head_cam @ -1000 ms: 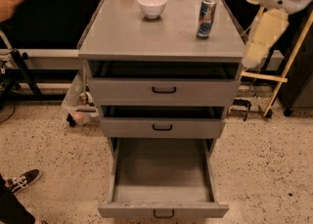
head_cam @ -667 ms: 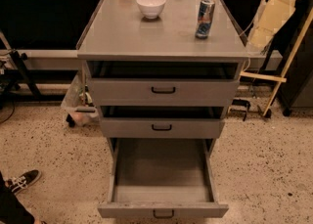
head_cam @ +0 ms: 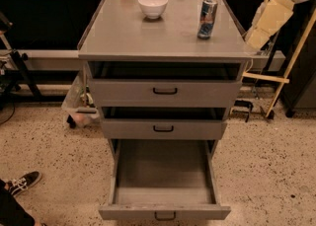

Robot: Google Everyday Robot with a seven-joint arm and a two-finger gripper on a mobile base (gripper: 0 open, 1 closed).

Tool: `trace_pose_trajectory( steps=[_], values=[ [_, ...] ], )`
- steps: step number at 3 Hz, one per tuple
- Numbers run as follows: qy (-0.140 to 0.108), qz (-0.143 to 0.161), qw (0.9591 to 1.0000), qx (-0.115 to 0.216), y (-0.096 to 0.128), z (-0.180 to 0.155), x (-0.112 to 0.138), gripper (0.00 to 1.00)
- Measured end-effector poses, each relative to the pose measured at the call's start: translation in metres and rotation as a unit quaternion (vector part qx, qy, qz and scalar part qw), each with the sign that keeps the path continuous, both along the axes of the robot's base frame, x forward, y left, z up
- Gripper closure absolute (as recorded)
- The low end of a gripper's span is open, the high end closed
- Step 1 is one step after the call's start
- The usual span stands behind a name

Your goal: Place redbull can into bottom drawer

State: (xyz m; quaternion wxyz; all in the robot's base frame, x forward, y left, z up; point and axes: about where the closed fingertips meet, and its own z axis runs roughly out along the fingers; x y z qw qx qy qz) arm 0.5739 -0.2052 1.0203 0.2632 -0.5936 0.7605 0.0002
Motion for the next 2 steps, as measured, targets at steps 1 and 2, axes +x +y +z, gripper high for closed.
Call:
trace_pose_trajectory(
  steps=[1,2],
  values=[
    [-0.021,0.019,0.9935,0.110,-0.008,-0.013,0.036,0.00],
    [-0.046,0.027,0.9646,0.258,0.005,-0.015,0.088,0.00]
  ],
)
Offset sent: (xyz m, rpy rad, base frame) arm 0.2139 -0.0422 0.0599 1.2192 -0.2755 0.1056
